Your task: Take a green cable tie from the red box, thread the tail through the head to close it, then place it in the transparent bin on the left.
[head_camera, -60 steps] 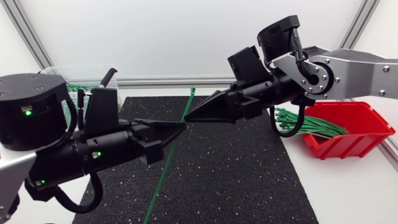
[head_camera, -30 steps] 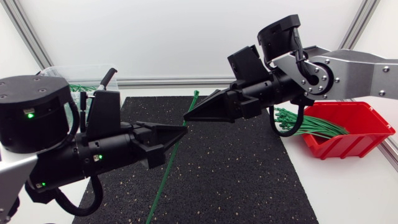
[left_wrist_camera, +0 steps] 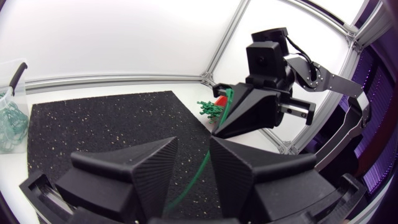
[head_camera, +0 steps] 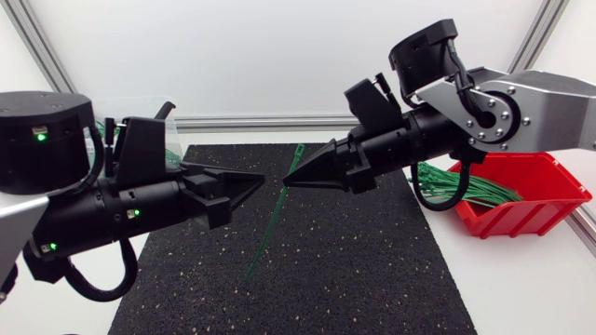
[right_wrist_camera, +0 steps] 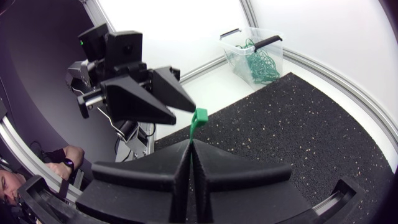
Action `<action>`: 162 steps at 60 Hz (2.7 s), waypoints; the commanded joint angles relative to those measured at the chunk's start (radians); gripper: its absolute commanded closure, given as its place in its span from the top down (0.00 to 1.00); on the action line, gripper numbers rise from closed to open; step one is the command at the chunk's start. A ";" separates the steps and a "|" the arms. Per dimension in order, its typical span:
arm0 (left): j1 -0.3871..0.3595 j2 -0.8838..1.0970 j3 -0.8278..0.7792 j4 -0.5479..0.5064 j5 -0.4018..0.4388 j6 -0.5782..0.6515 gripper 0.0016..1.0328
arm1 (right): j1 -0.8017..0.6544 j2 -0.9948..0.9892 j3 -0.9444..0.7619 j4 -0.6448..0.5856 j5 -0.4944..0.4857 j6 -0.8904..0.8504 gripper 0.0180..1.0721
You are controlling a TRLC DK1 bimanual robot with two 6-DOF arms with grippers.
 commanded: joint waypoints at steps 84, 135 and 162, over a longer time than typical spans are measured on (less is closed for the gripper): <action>0.103 0.239 0.086 0.009 0.614 0.585 0.67 | 0.060 -0.010 -0.017 -0.305 0.078 -0.395 0.06; 0.115 0.308 0.104 0.043 0.654 0.573 0.35 | 0.091 -0.004 -0.028 -0.274 0.059 -0.389 0.06; 0.112 0.311 0.109 0.041 0.654 0.564 0.04 | 0.084 -0.016 -0.044 -0.257 0.061 -0.382 0.06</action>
